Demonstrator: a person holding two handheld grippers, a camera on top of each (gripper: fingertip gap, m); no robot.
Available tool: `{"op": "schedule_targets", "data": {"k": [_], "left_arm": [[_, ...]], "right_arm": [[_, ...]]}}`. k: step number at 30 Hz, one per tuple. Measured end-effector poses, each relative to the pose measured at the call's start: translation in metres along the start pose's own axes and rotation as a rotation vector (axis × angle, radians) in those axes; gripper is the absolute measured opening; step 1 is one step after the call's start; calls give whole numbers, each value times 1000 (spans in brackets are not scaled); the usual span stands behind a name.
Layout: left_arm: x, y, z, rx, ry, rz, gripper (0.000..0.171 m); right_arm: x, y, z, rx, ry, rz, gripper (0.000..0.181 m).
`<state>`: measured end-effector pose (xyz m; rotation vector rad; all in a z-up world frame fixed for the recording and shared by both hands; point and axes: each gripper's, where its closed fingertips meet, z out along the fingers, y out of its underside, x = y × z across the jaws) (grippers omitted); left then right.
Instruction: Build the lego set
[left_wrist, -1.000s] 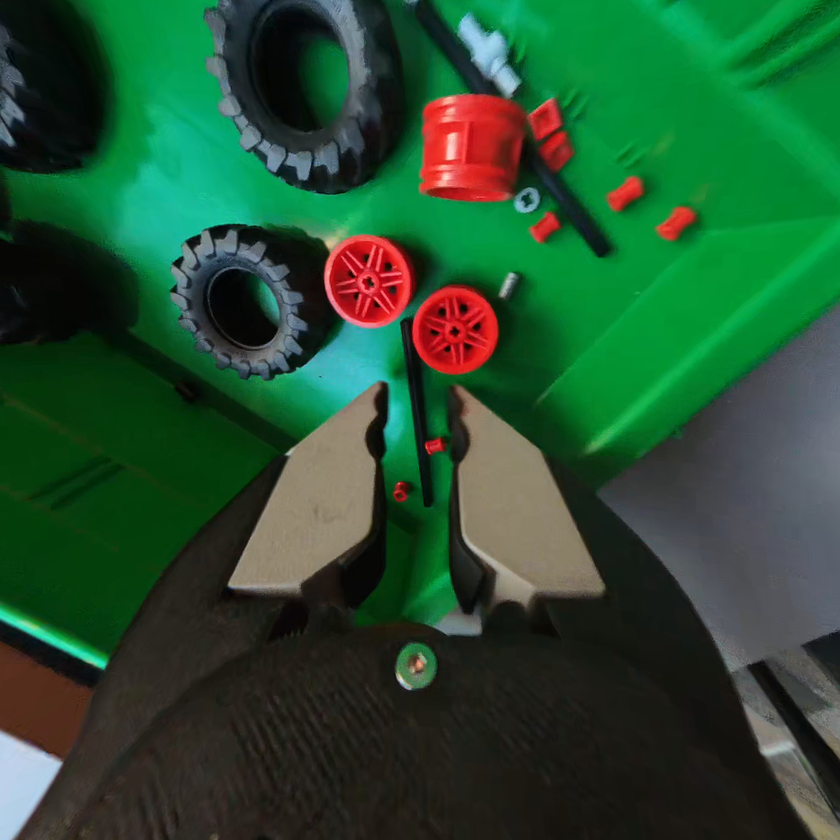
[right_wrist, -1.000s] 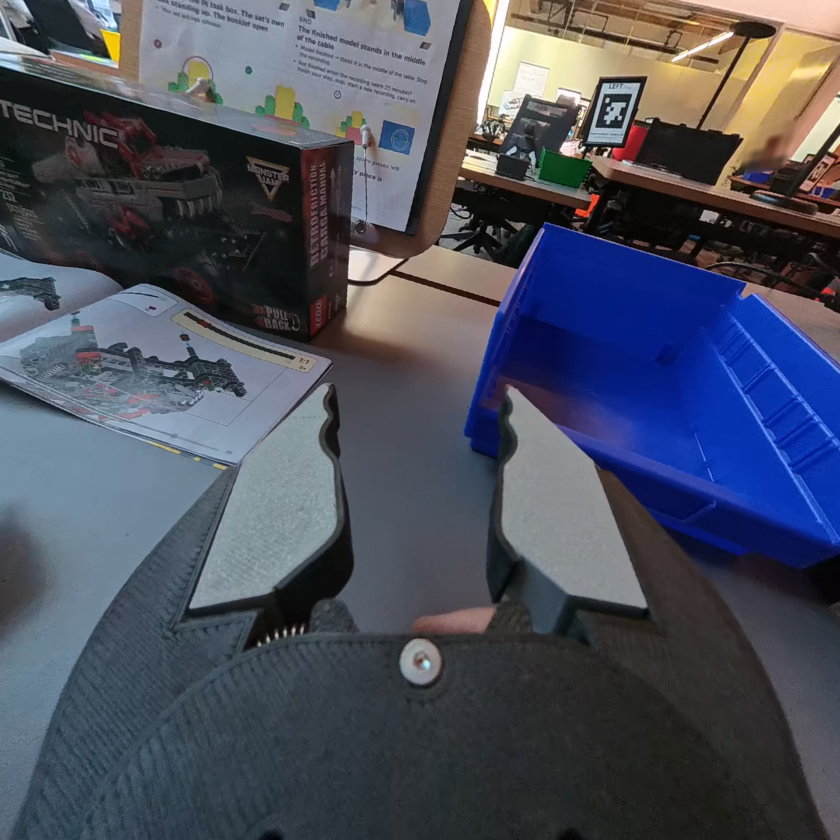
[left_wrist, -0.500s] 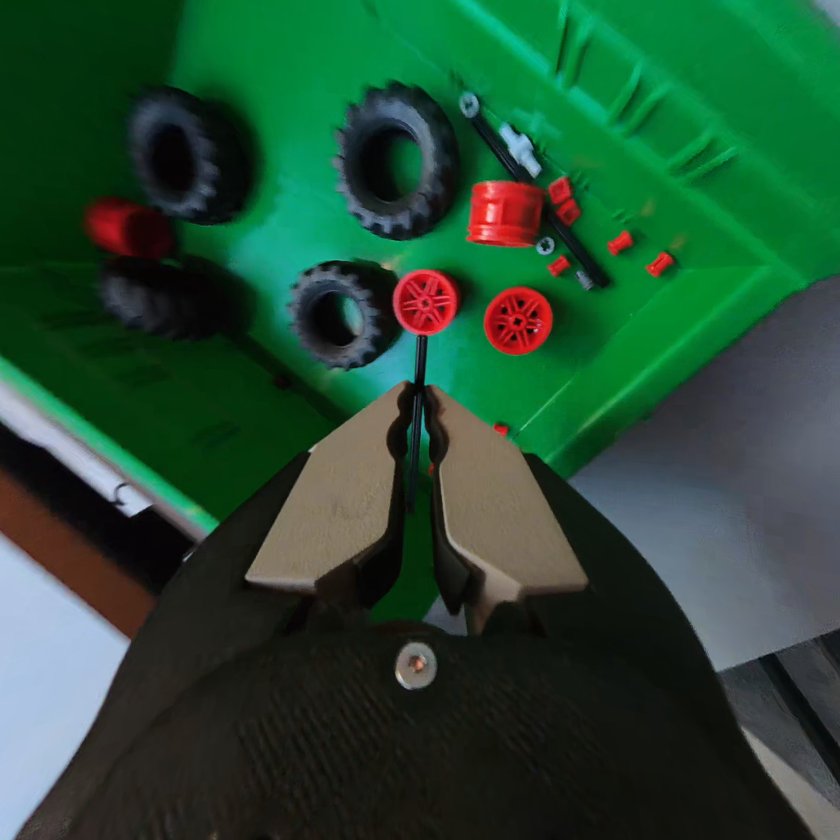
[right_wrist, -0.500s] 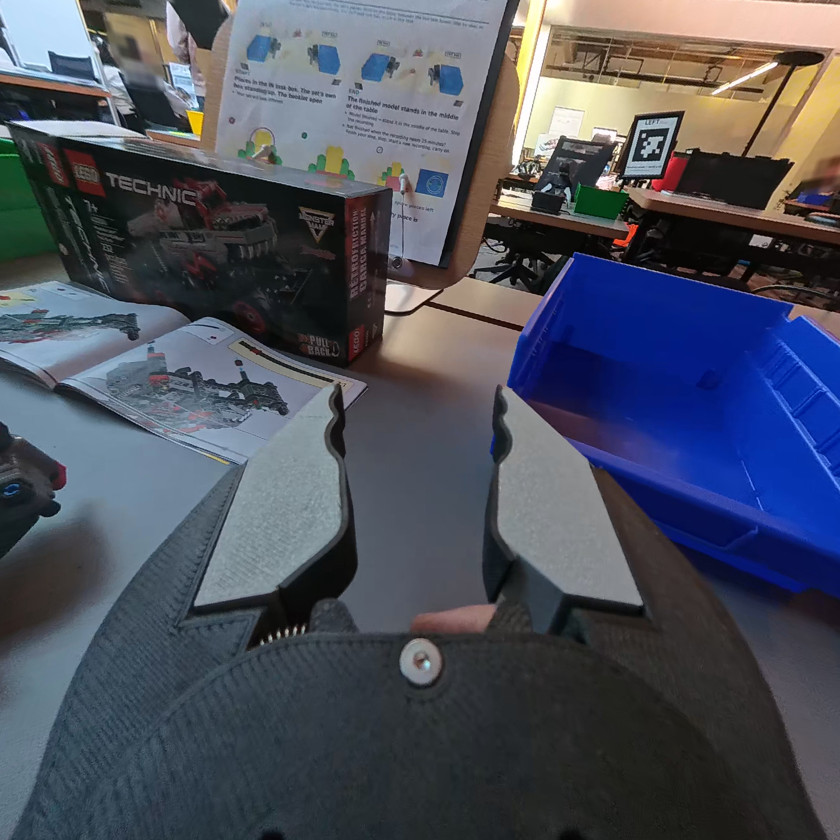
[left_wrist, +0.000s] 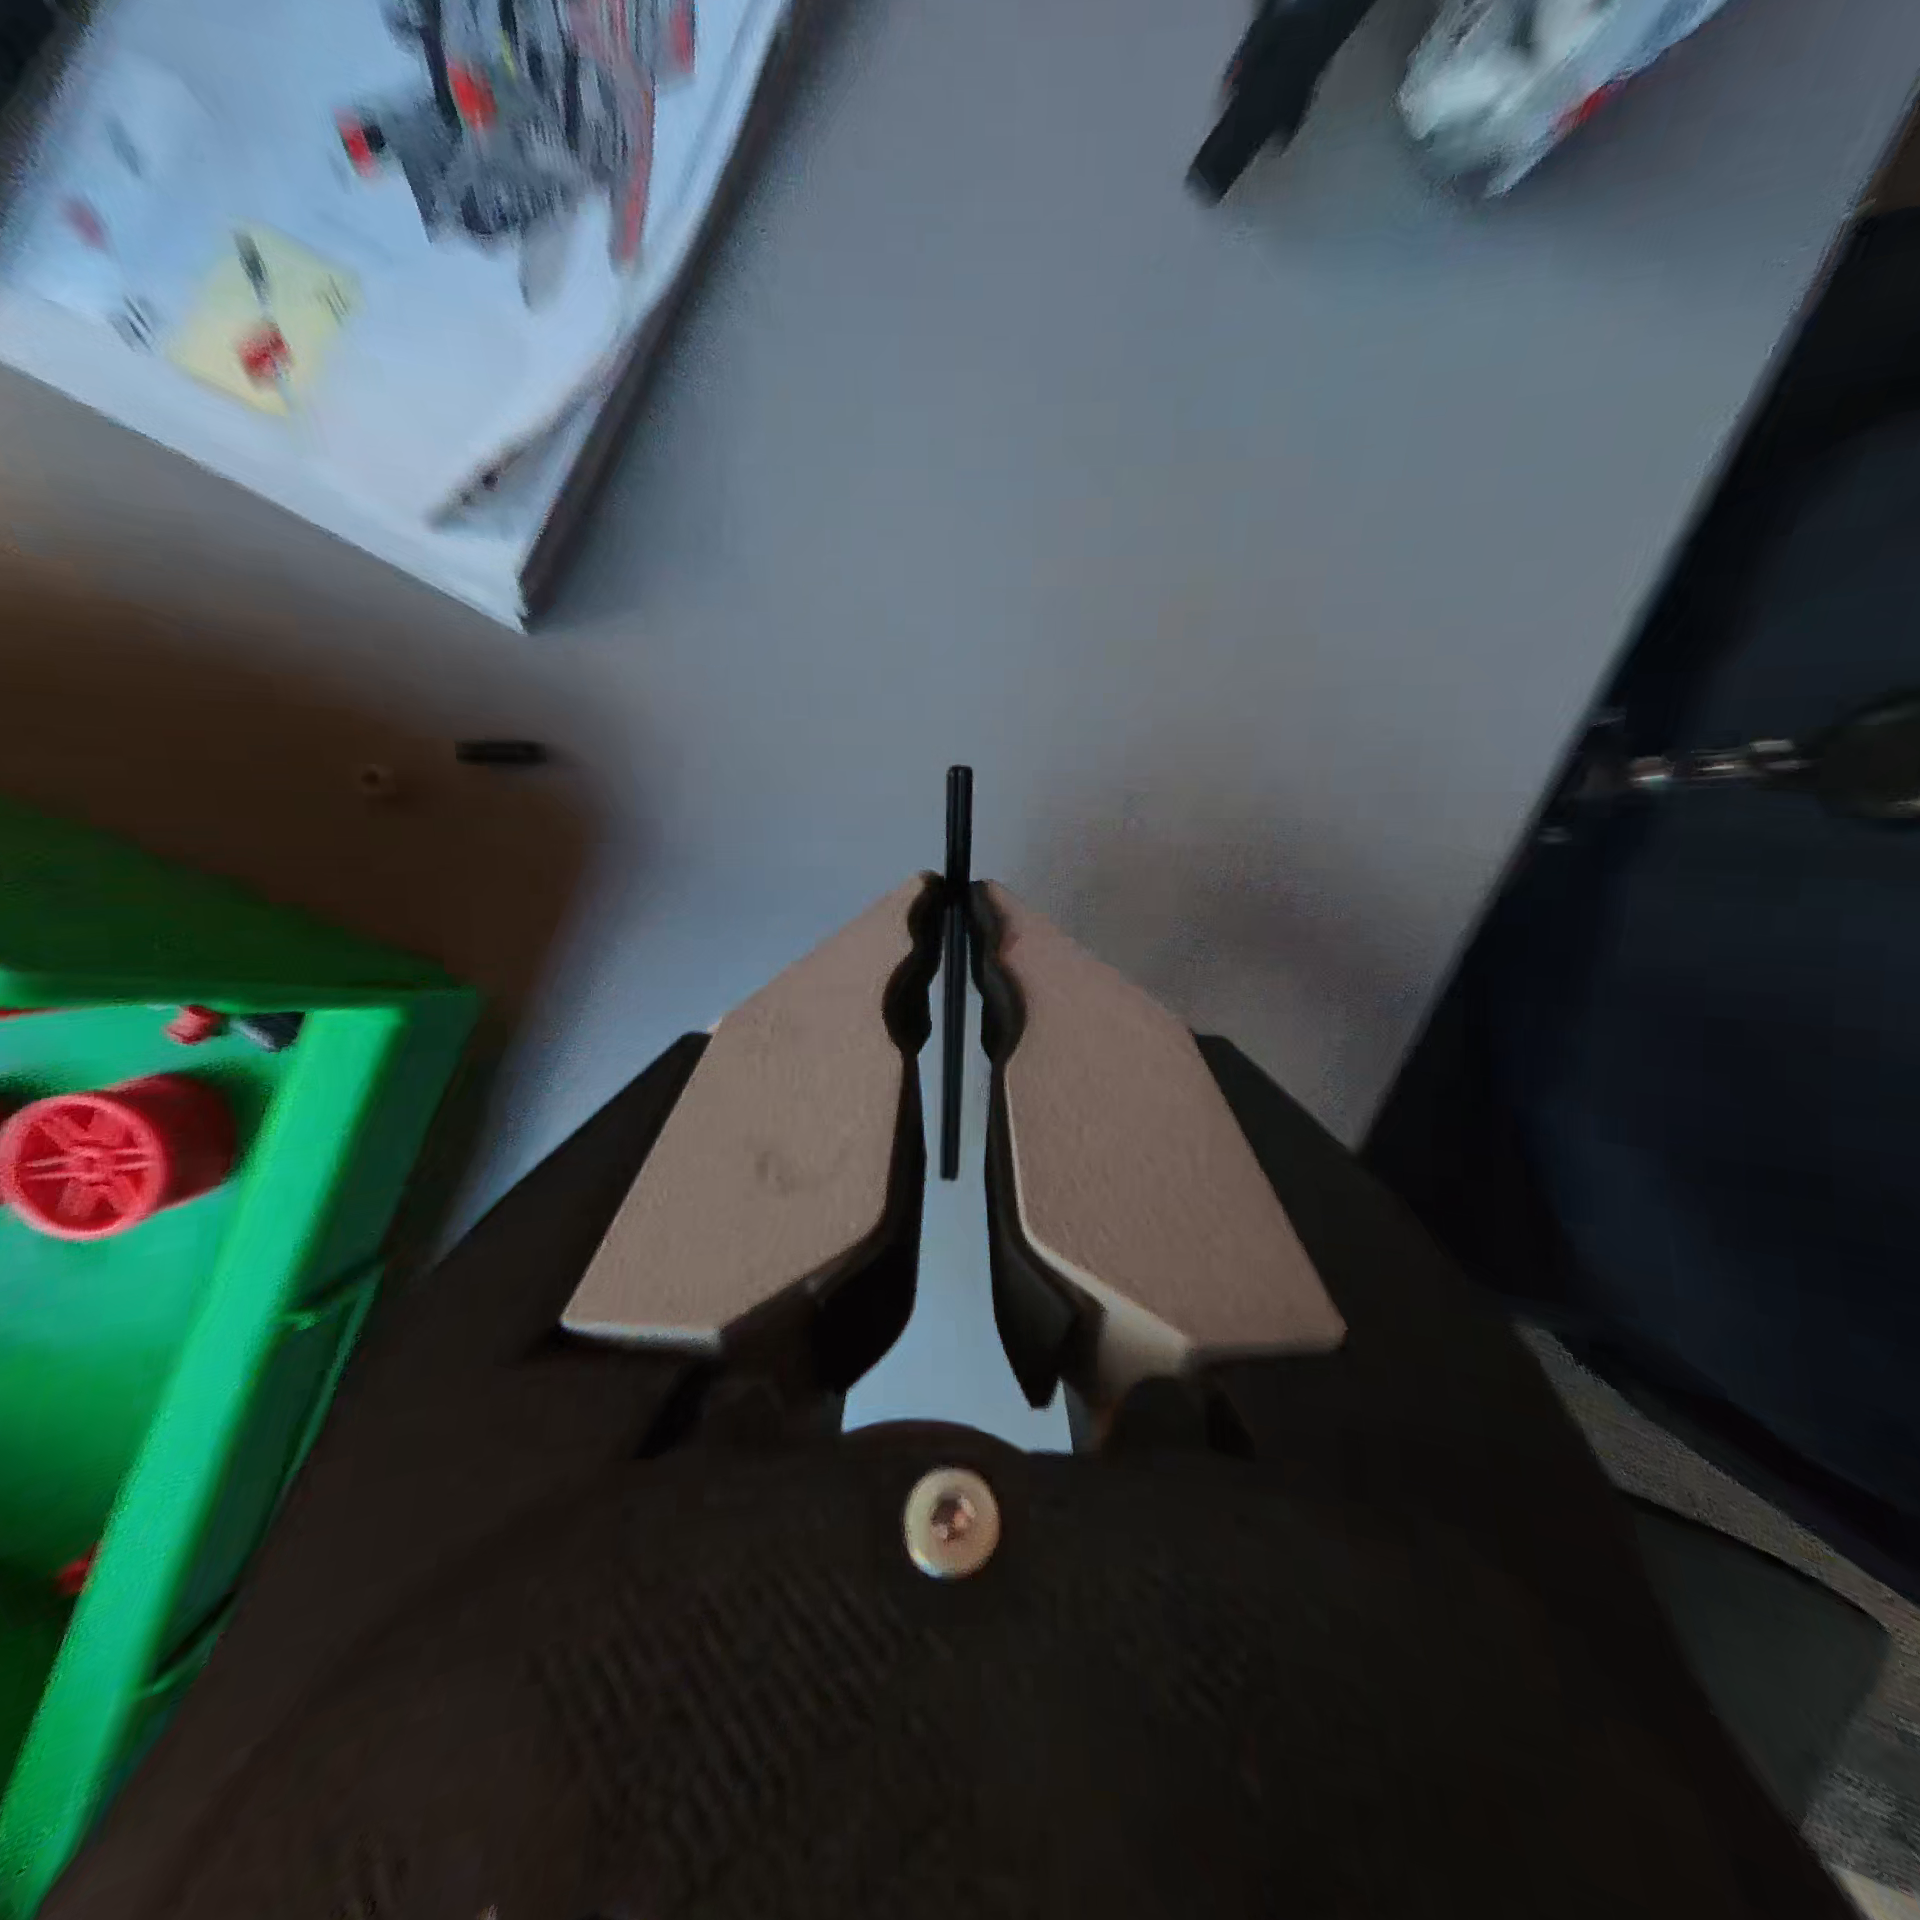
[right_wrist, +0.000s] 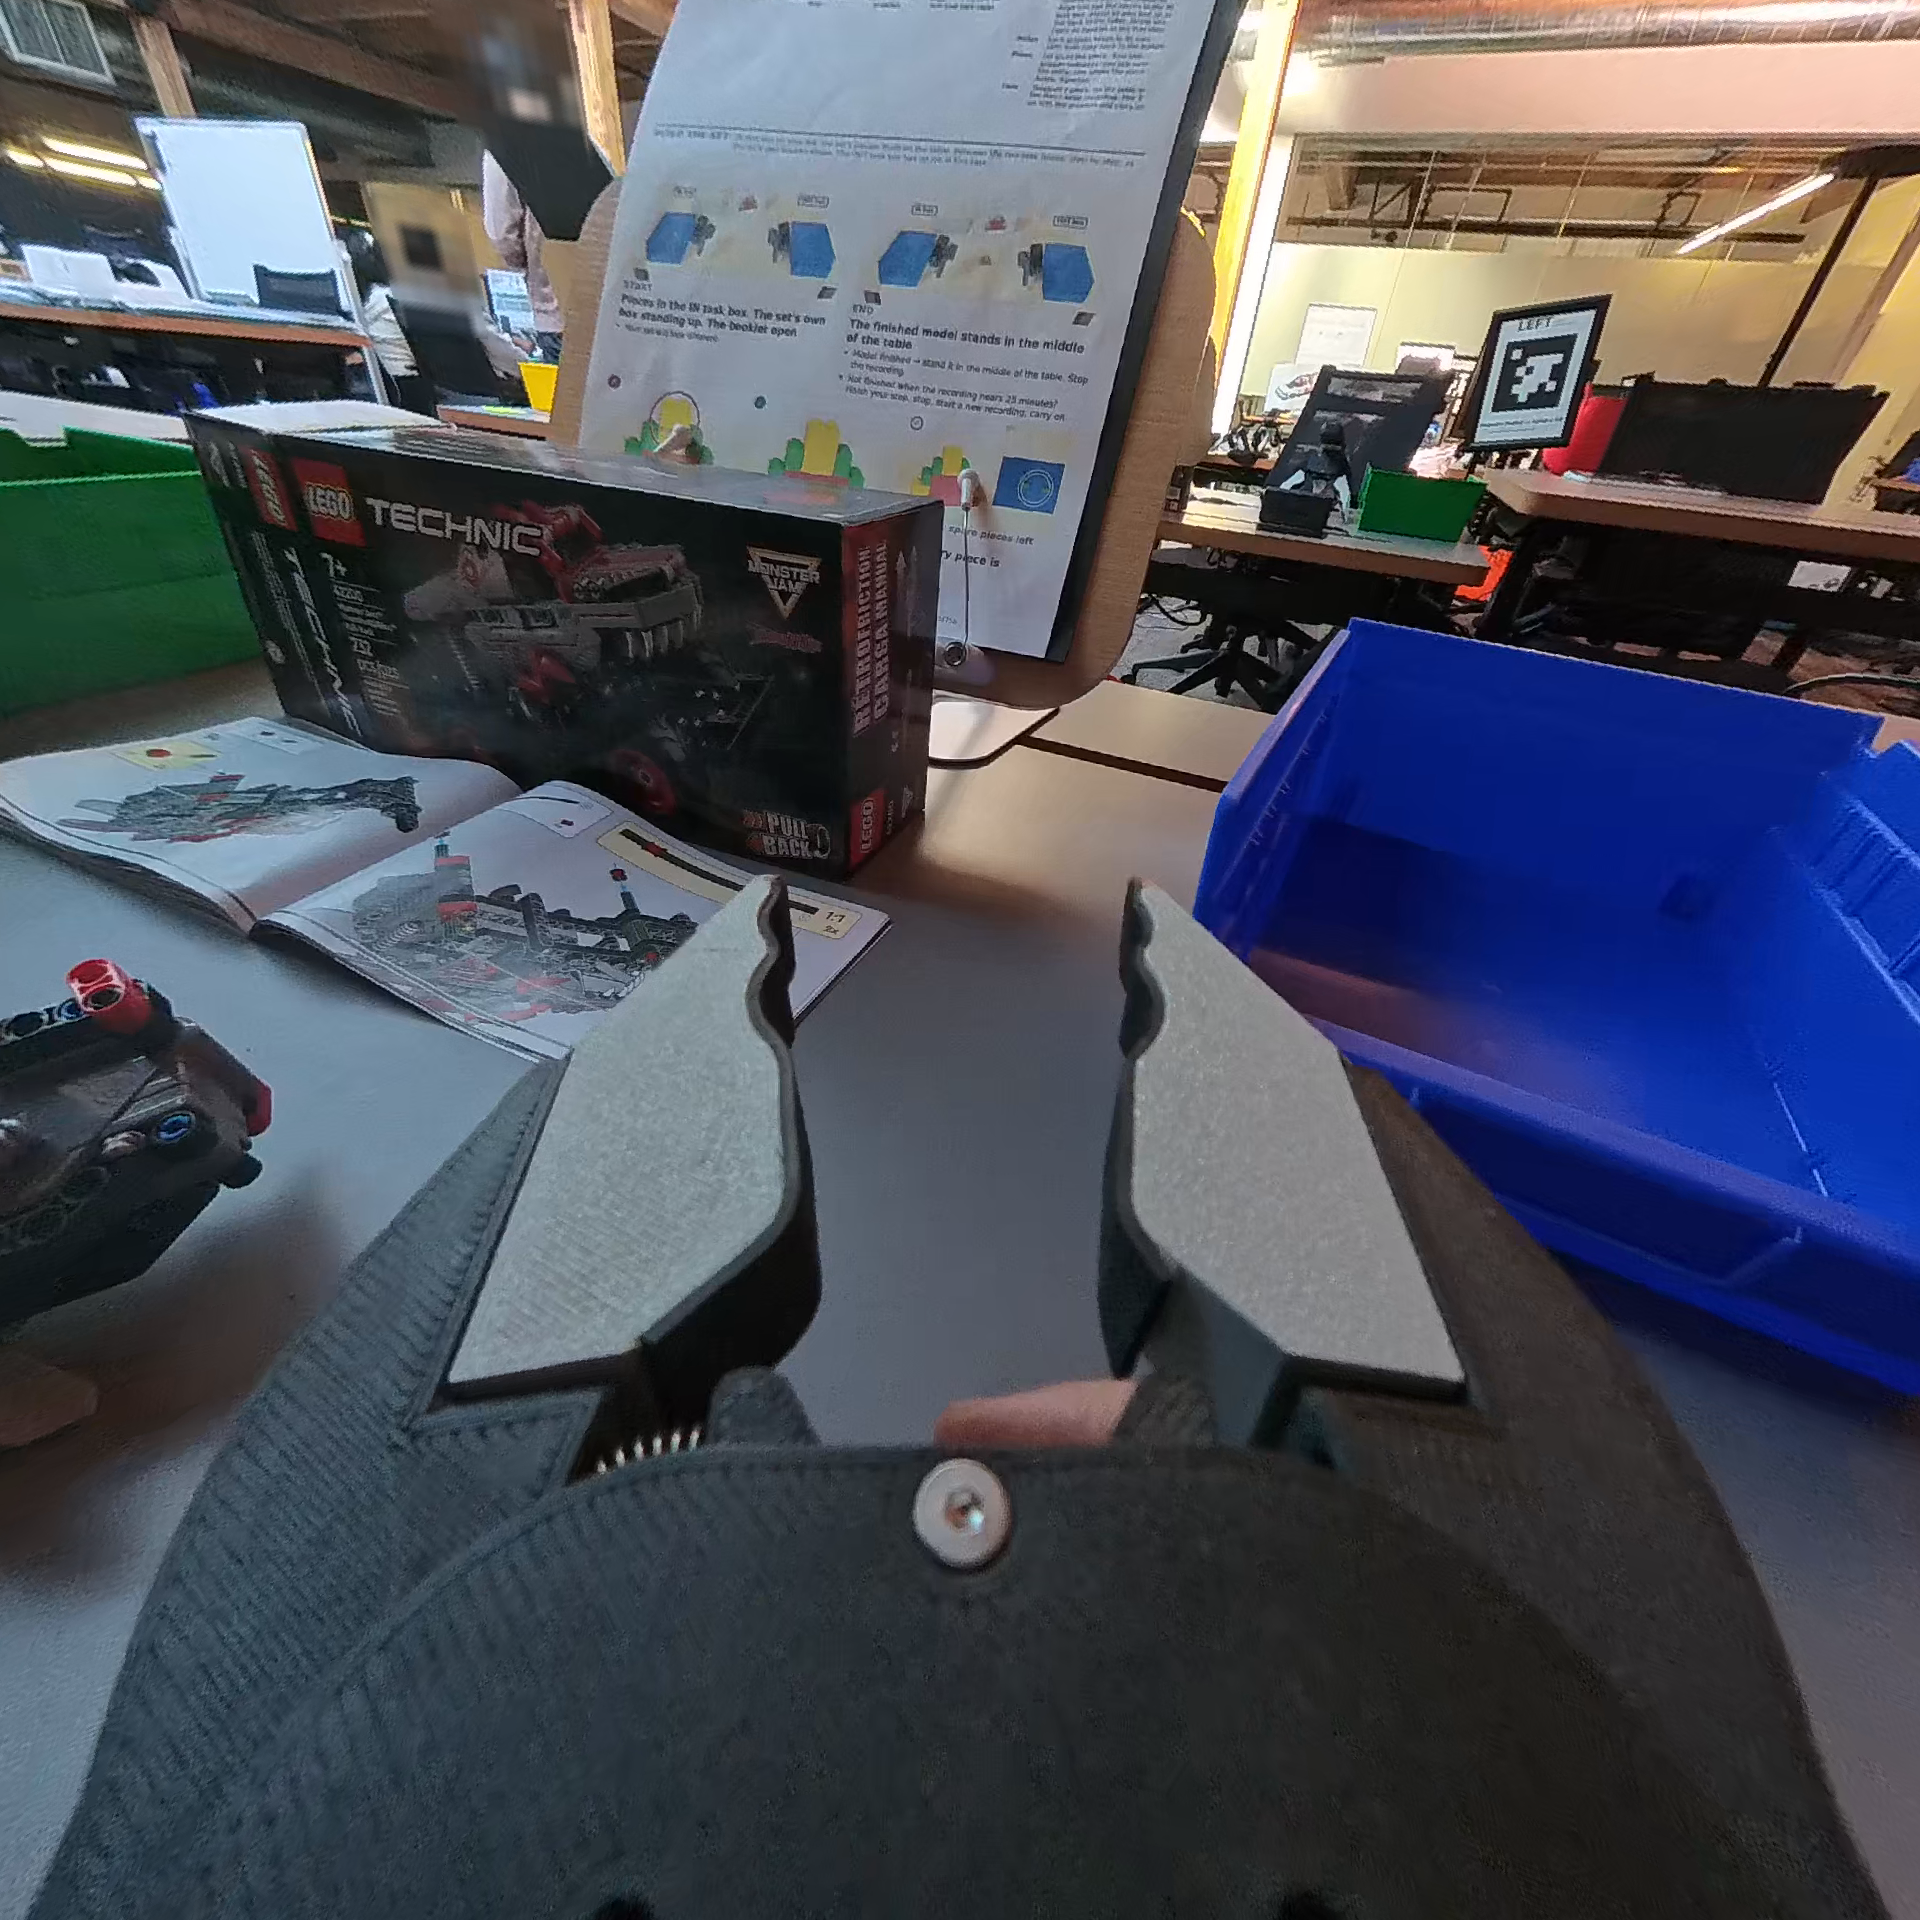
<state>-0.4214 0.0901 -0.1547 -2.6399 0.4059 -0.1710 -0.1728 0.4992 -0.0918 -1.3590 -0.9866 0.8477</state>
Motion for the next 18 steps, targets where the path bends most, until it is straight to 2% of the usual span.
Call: {"op": "schedule_targets", "data": {"k": [2, 4, 9, 12, 14, 16, 18], "left_arm": [[-13, 18, 24, -63, -51, -32, 2], [-13, 20, 28, -46, -19, -64, 14], [-15, 11, -2, 75, 4, -82, 23], [-53, 1, -55, 230, -117, -83, 9], [-94, -5, -88, 328, -192, -141, 8], [-126, -3, -88, 298, -157, -193, 15], [-143, -4, -69, 238, -60, -227, 16]], "right_arm": [[1, 1, 1, -8, 6, -3, 59], [1, 3, 1, -17, 14, -8, 59], [3, 8, 3, -51, 46, -37, 58], [8, 11, 4, -72, 82, -57, 57], [12, 13, 4, -86, 113, -64, 57], [17, 16, 5, -106, 140, -63, 57], [22, 18, 5, -119, 170, -64, 57]]}}
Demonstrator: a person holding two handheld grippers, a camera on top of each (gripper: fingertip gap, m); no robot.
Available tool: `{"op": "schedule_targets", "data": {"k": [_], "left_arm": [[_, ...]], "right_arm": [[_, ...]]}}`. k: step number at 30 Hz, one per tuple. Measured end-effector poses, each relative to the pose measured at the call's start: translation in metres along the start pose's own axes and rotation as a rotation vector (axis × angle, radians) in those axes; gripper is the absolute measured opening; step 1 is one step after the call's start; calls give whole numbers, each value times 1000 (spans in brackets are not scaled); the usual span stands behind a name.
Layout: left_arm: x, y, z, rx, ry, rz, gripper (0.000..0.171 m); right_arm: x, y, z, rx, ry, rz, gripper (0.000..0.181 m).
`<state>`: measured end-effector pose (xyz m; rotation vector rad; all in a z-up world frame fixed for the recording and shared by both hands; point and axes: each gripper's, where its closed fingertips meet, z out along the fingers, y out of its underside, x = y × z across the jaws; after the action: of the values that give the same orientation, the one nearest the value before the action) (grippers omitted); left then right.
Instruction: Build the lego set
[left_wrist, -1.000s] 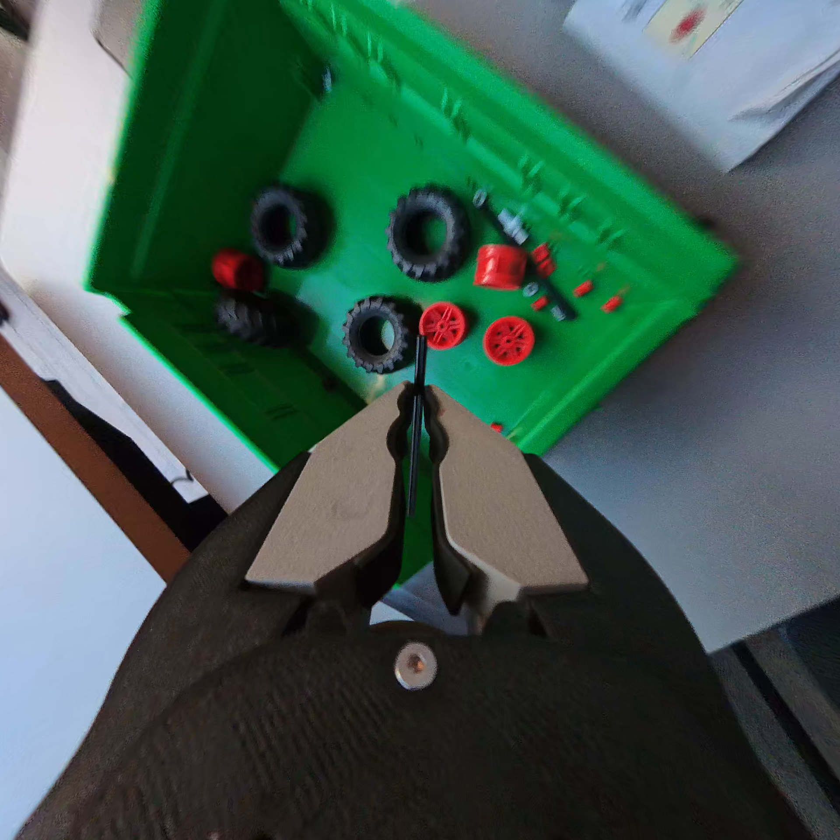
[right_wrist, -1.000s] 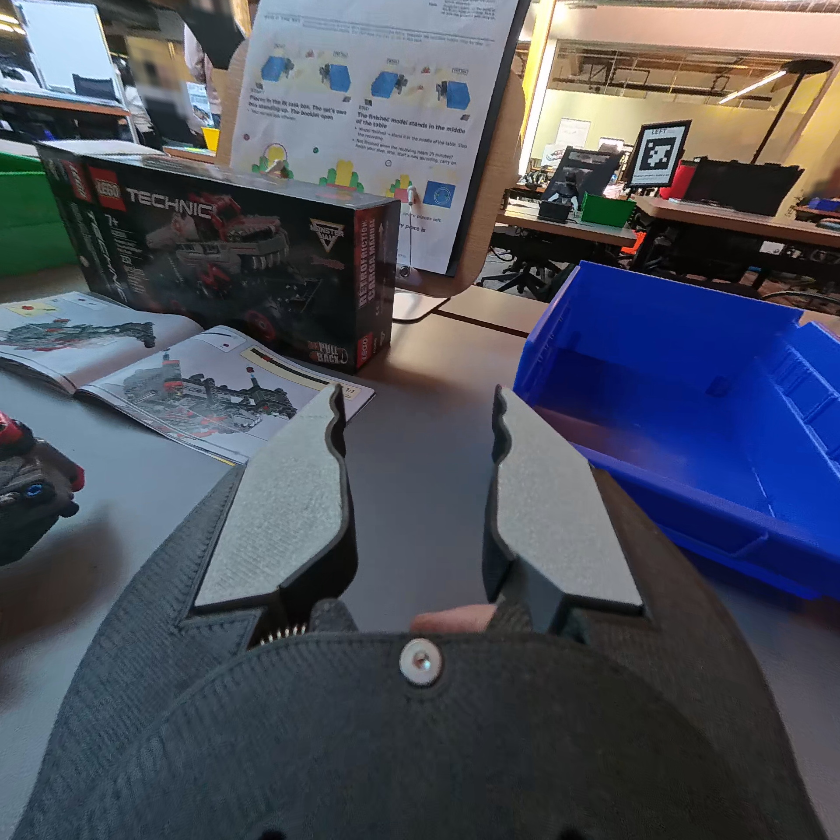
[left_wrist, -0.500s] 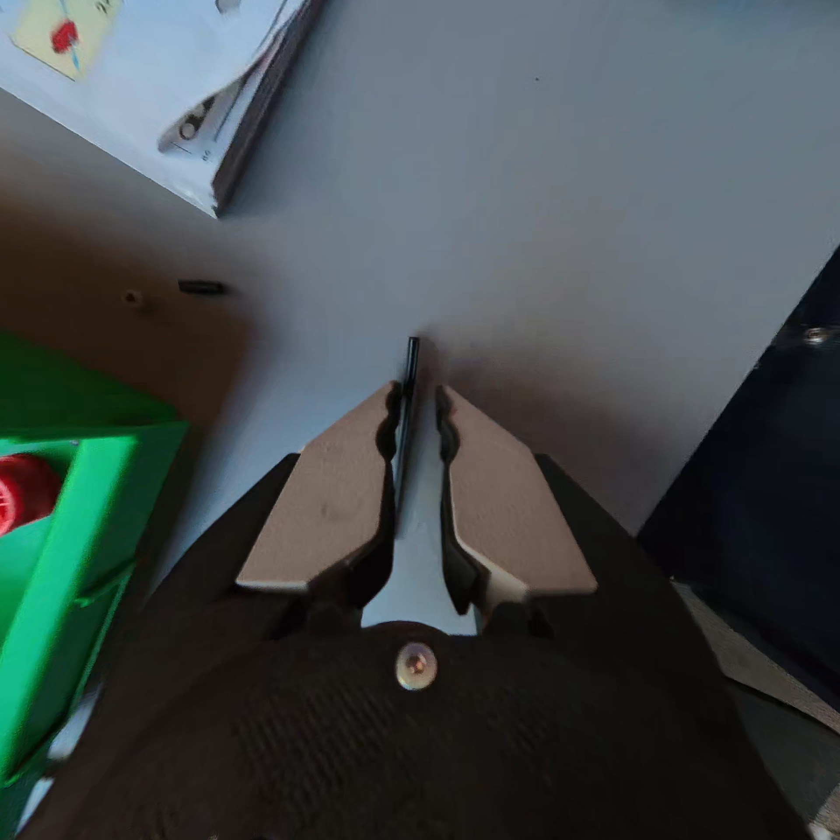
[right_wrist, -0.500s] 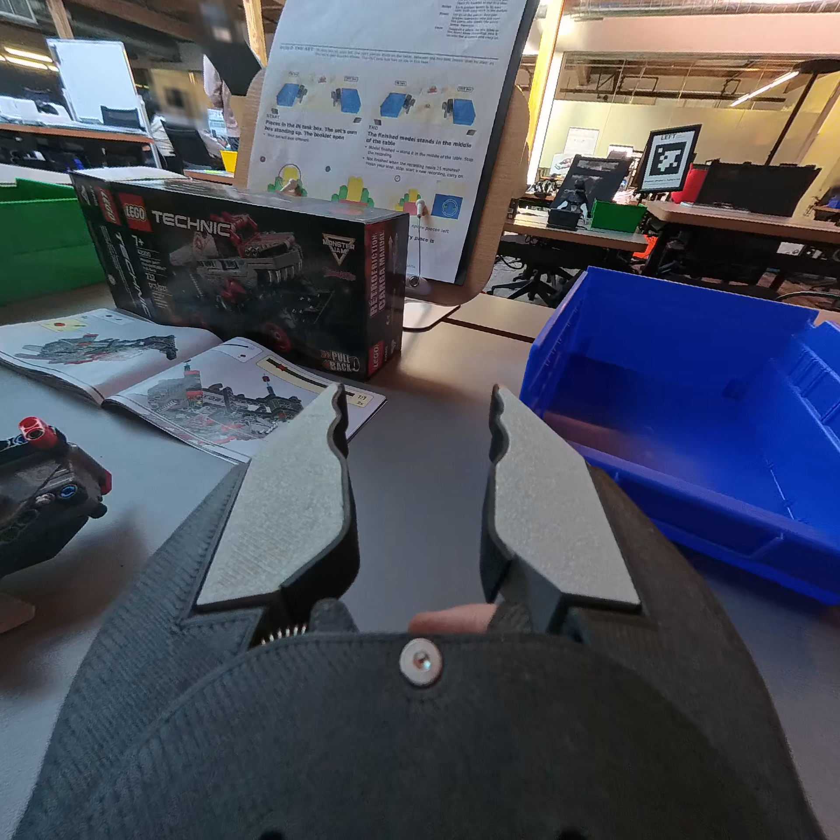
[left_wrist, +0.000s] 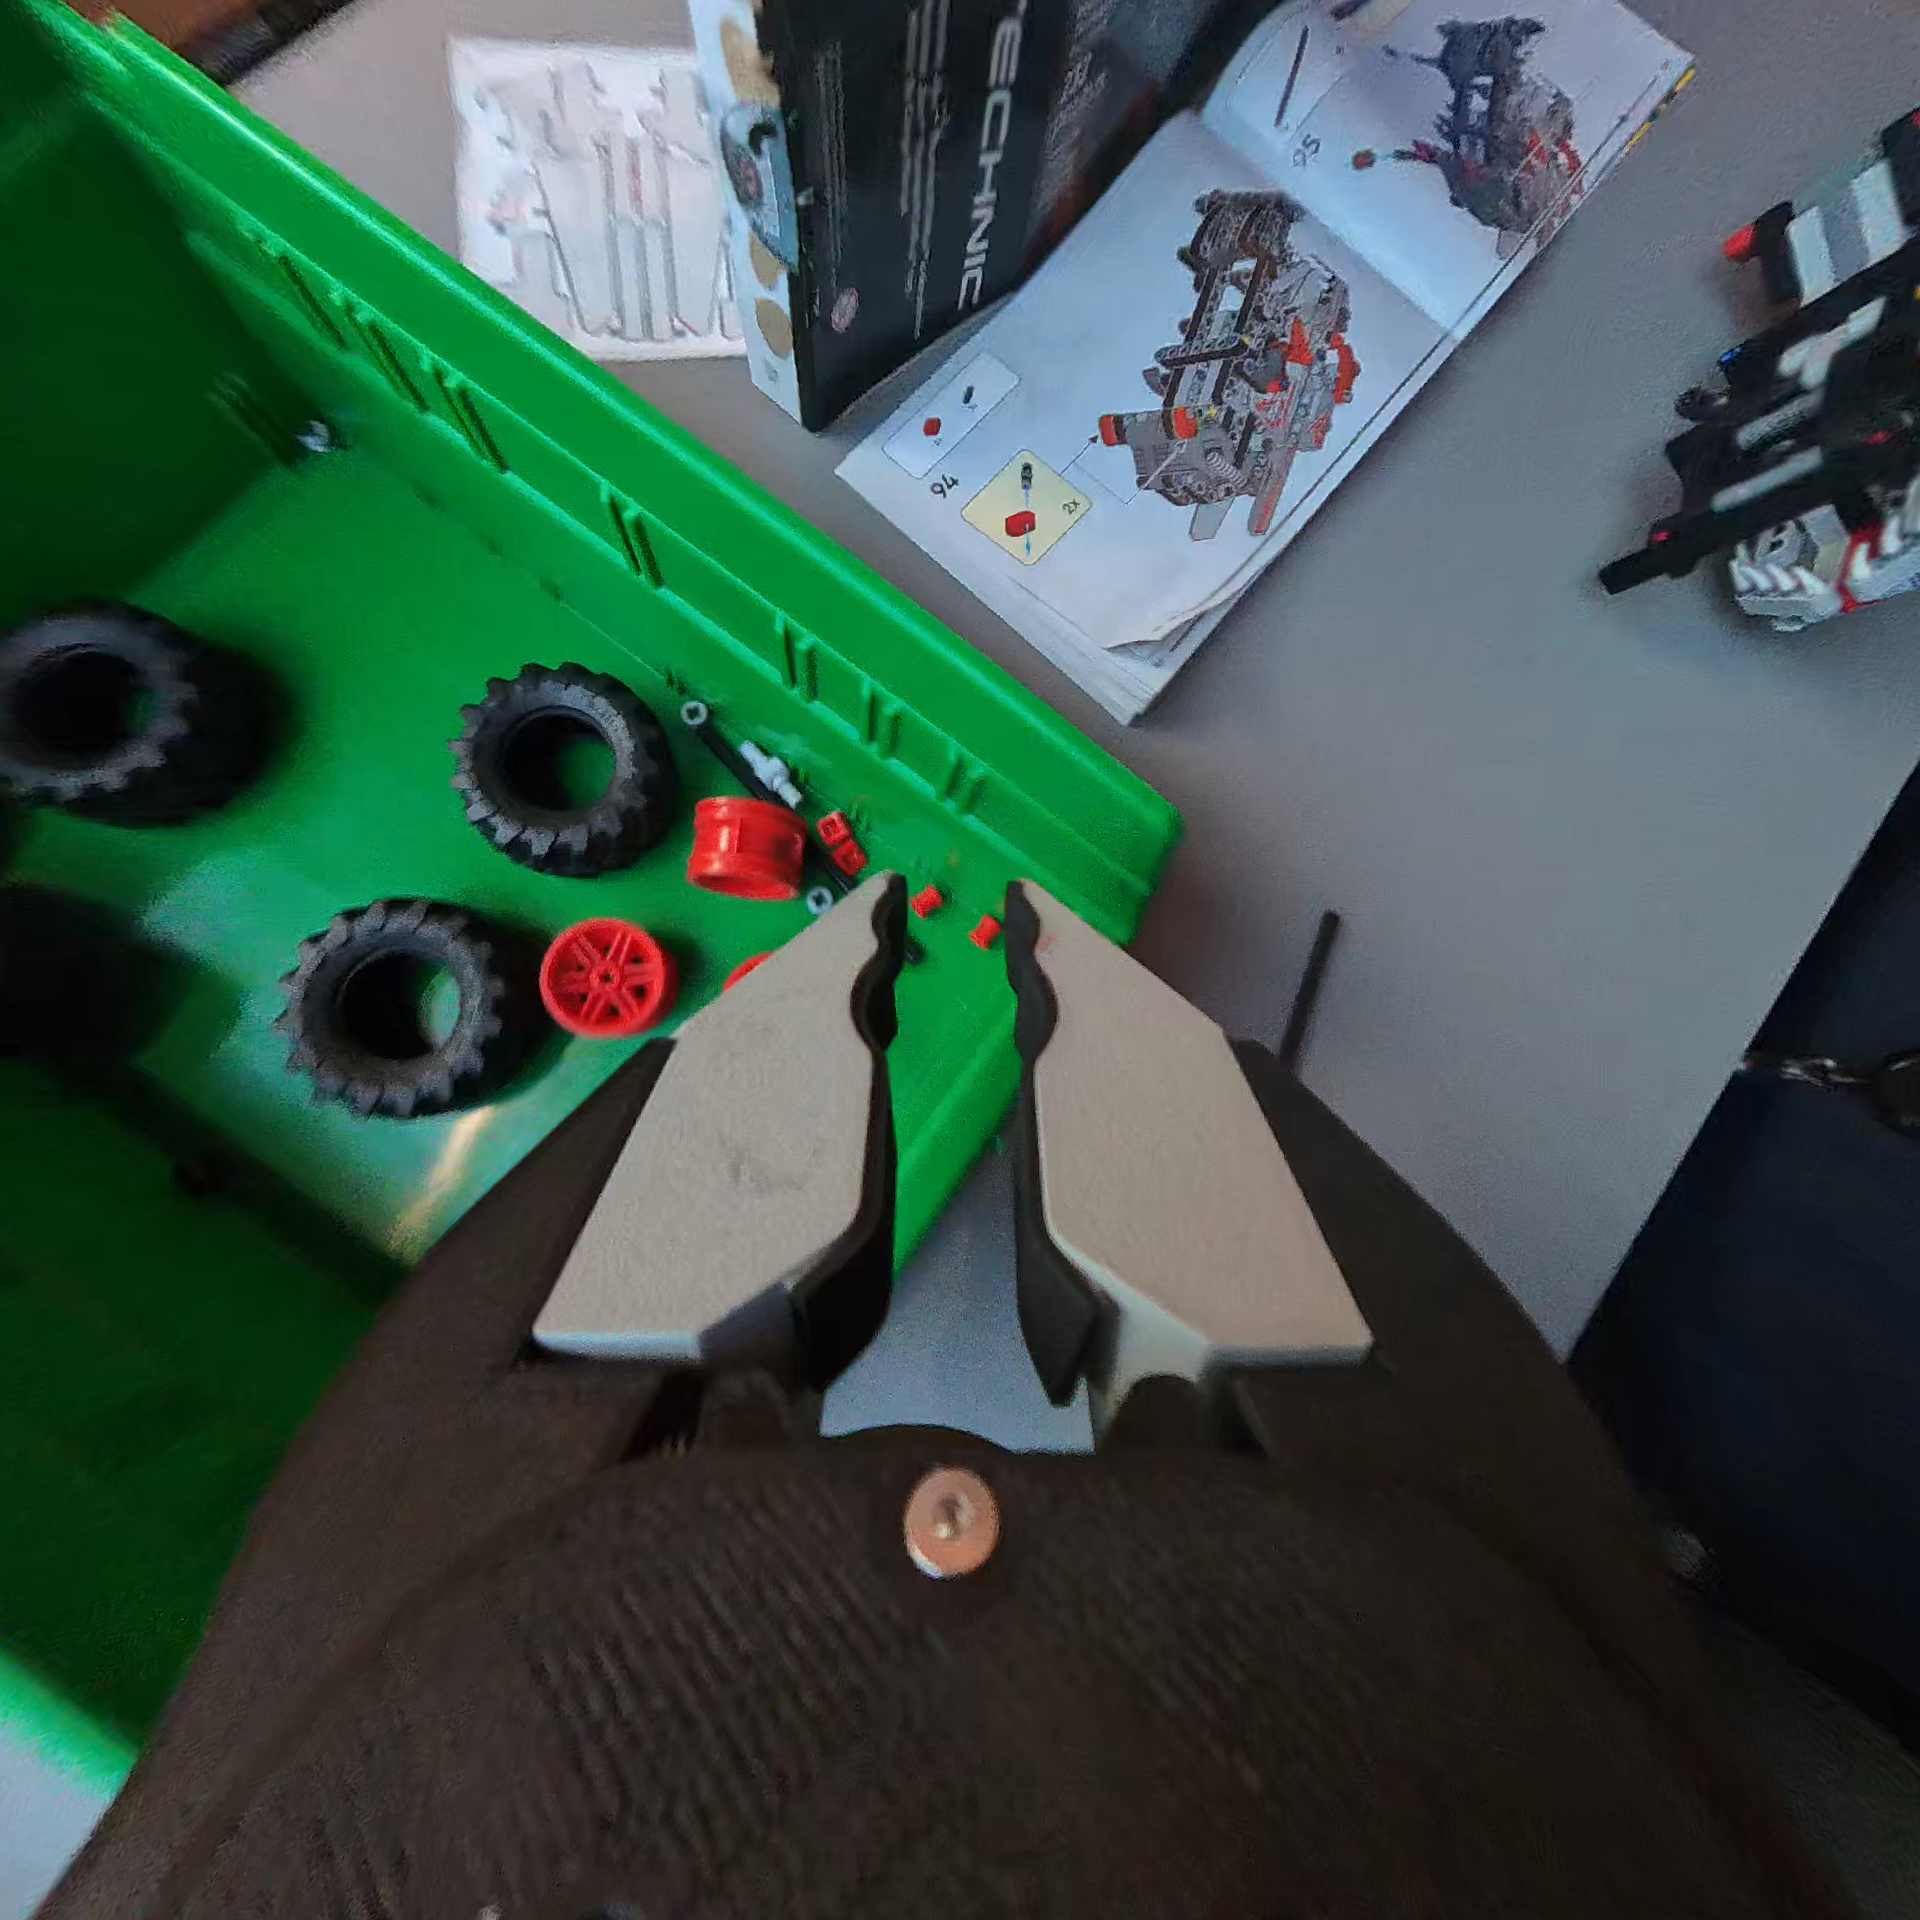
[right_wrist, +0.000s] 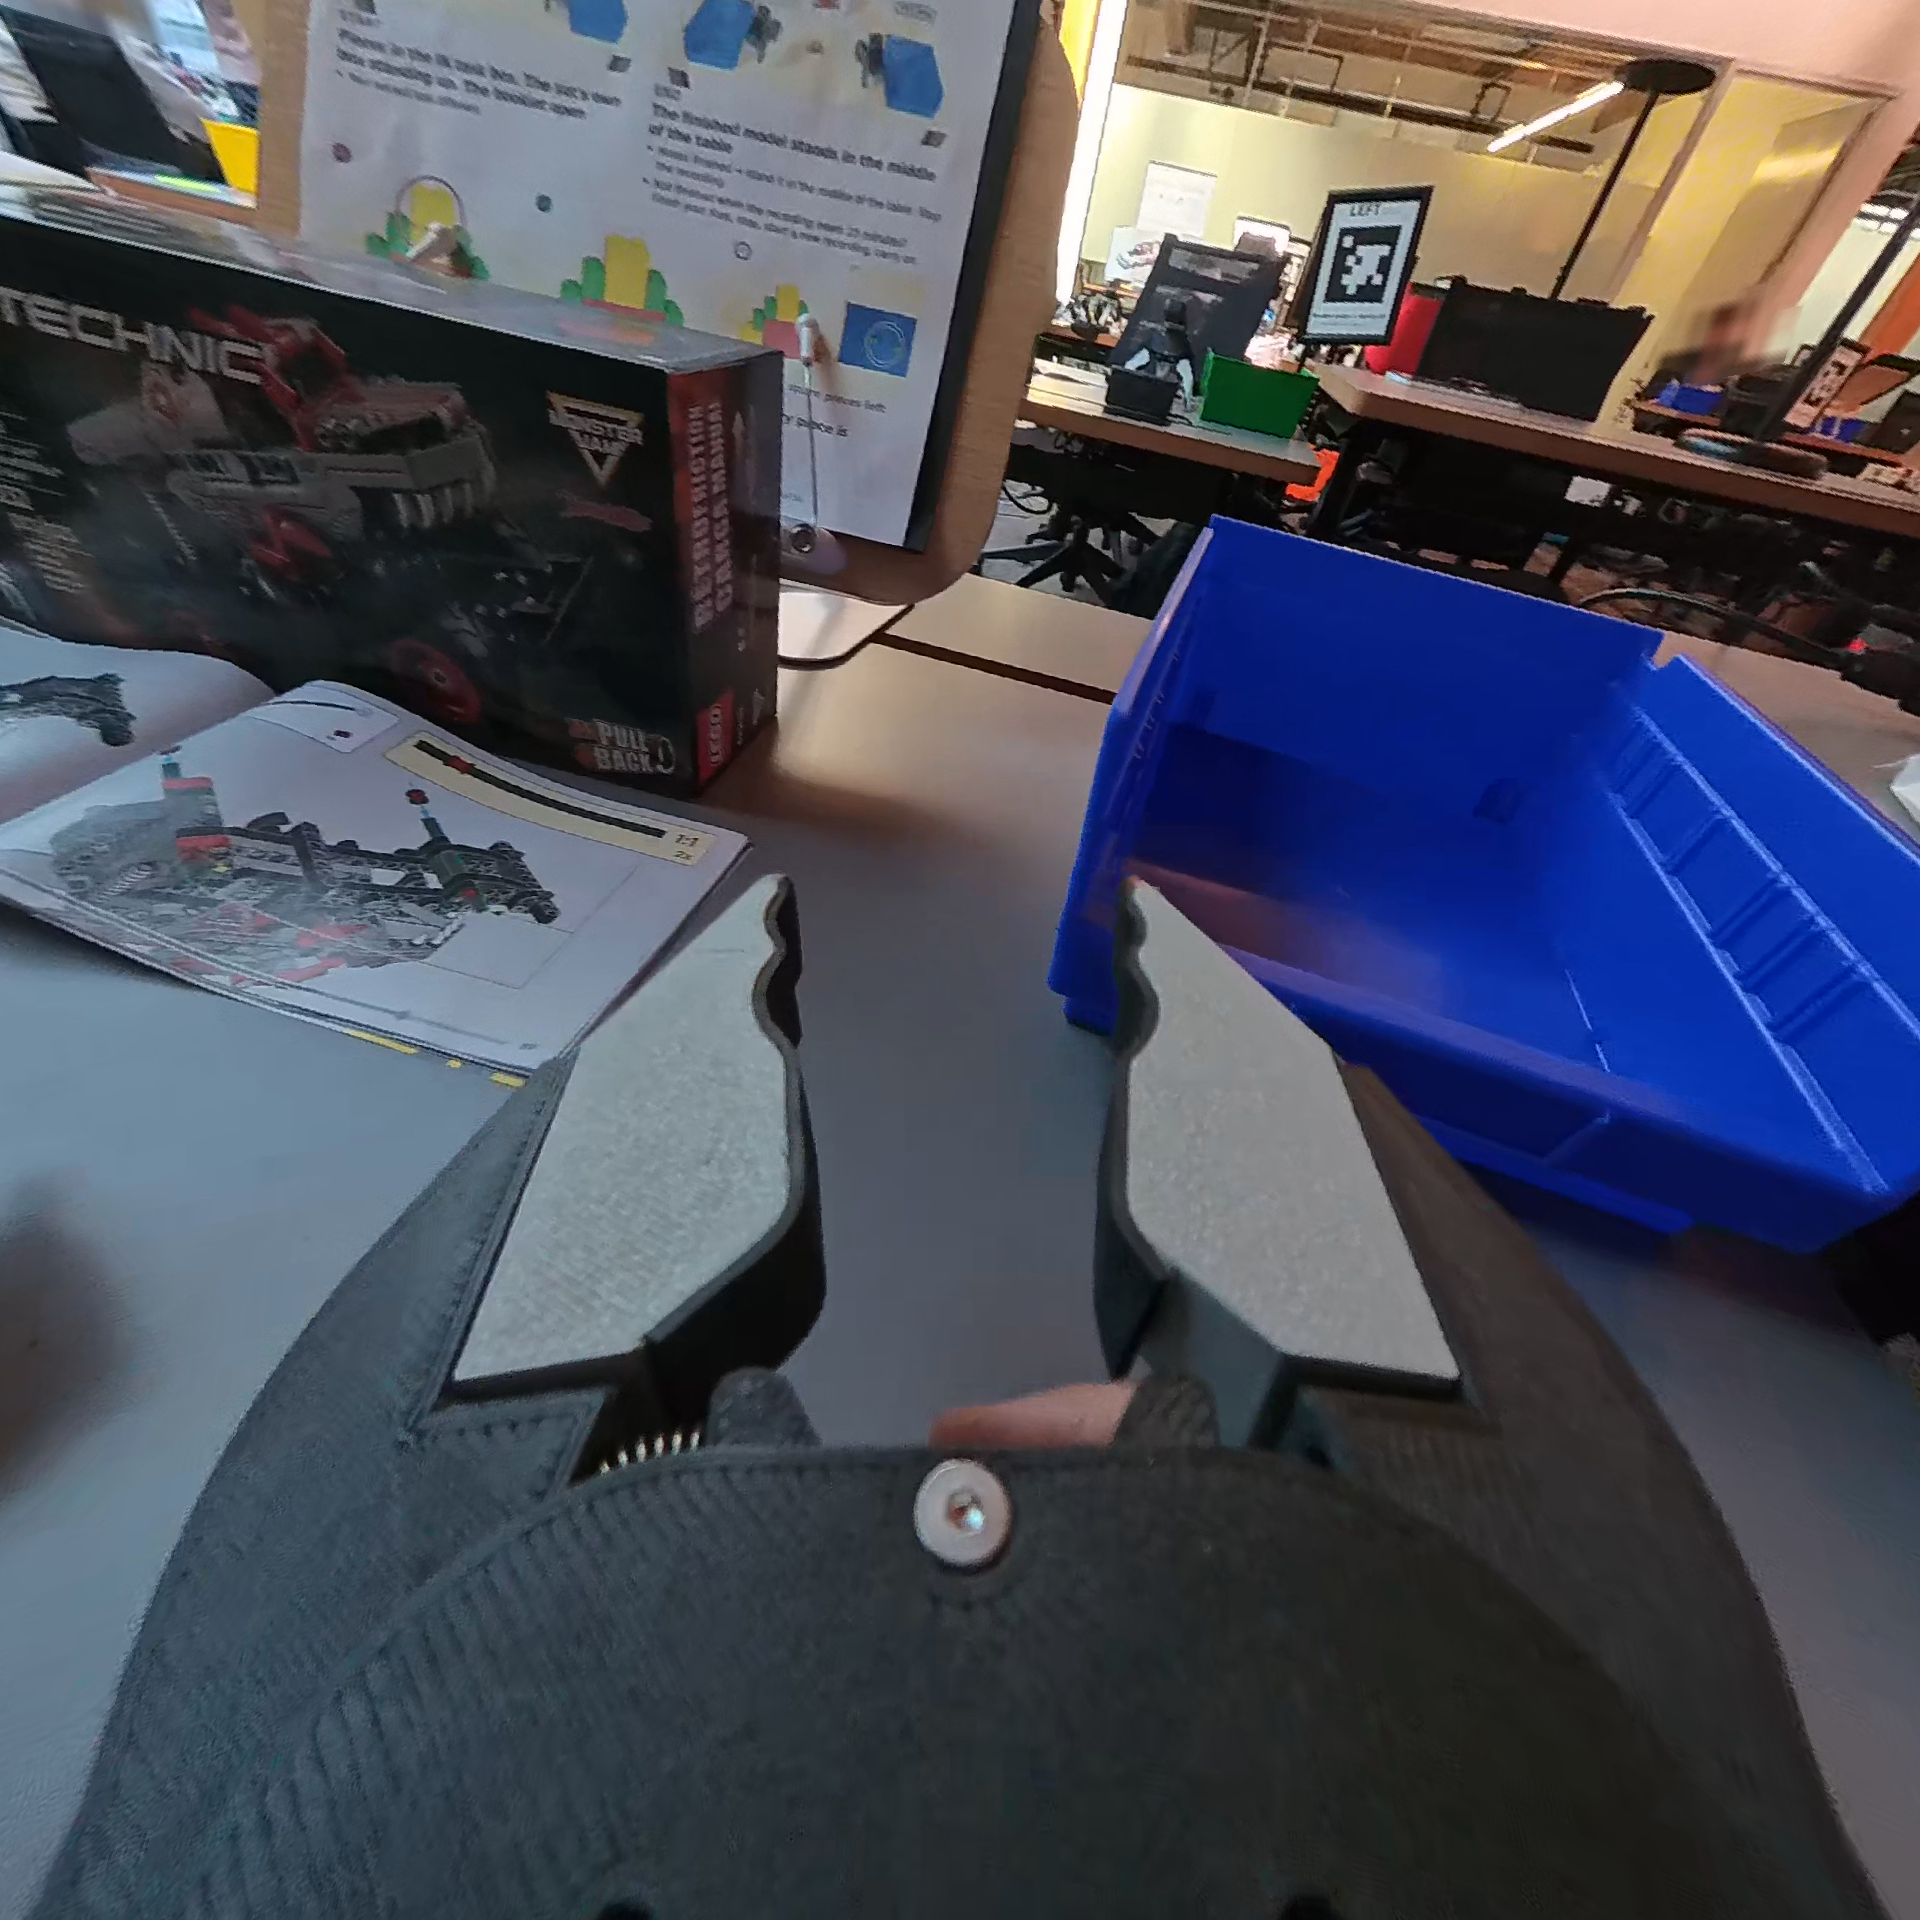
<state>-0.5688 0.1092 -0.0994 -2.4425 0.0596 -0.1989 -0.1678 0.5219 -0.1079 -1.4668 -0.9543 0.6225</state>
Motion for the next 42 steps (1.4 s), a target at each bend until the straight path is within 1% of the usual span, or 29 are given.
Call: {"op": "schedule_targets", "data": {"k": [1, 2, 3, 5, 7, 8, 9, 10, 11, 13, 14, 15, 17, 19, 21, 27, 32, 35, 36, 38, 42], "left_arm": [[-4, 1, 13, -32, 33, -6, 11], [-7, 8, 25, -93, 57, 1, 8], [-10, 15, 37, -157, 53, 18, 10], [-20, 25, 54, -245, 5, 47, 15], [-27, 34, 65, -312, -37, 80, 16], [-30, 37, 69, -338, -58, 104, 15], [-34, 42, 72, -361, -84, 131, 8], [-42, 43, 73, -368, -136, 157, 1], [-49, 43, 71, -364, -169, 167, 1], [-50, 44, 70, -346, -128, 108, 5], [-45, 40, 71, -314, -87, 80, 9], [-39, 38, 72, -289, -47, 66, 10], [-36, 34, 75, -278, -44, 64, 13], [-37, 38, 79, -317, -65, 70, 18], [-41, 39, 80, -335, -109, 95, 13], [-46, 43, 76, -357, -192, 151, 6], [-46, 43, 77, -343, -145, 90, 5], [-46, 43, 78, -326, -146, 102, 4], [-47, 44, 76, -335, -157, 116, 4], [-54, 46, 71, -363, -226, 157, 2], [-57, 34, 55, -314, -253, 153, 1]], "right_arm": [[2, 1, 0, -4, 17, -1, 57], [4, 1, -1, -6, 32, -3, 56], [6, 1, -1, -9, 43, -5, 56], [7, 2, -1, -14, 55, -8, 55], [7, 3, 0, -22, 60, -16, 55], [7, 4, 0, -26, 61, -20, 55], [7, 4, 0, -28, 60, -24, 55], [6, 4, 1, -29, 57, -27, 54], [5, 4, 1, -29, 54, -29, 54], [4, 4, 1, -31, 46, -30, 54], [4, 4, 1, -31, 42, -29, 54], [4, 4, 1, -31, 39, -27, 53], [4, 3, 1, -23, 34, -22, 53], [3, 3, 1, -17, 29, -18, 53], [3, 1, 0, -7, 26, -13, 53], [2, -2, -2, 18, 1, 9, 52], [-3, -4, -3, 30, -24, 11, 50], [-4, -6, -3, 40, -34, 15, 50], [-4, -6, -3, 44, -38, 18, 50], [-4, -7, -4, 52, -45, 28, 50], [-5, -9, -5, 65, -65, 44, 50]]}}
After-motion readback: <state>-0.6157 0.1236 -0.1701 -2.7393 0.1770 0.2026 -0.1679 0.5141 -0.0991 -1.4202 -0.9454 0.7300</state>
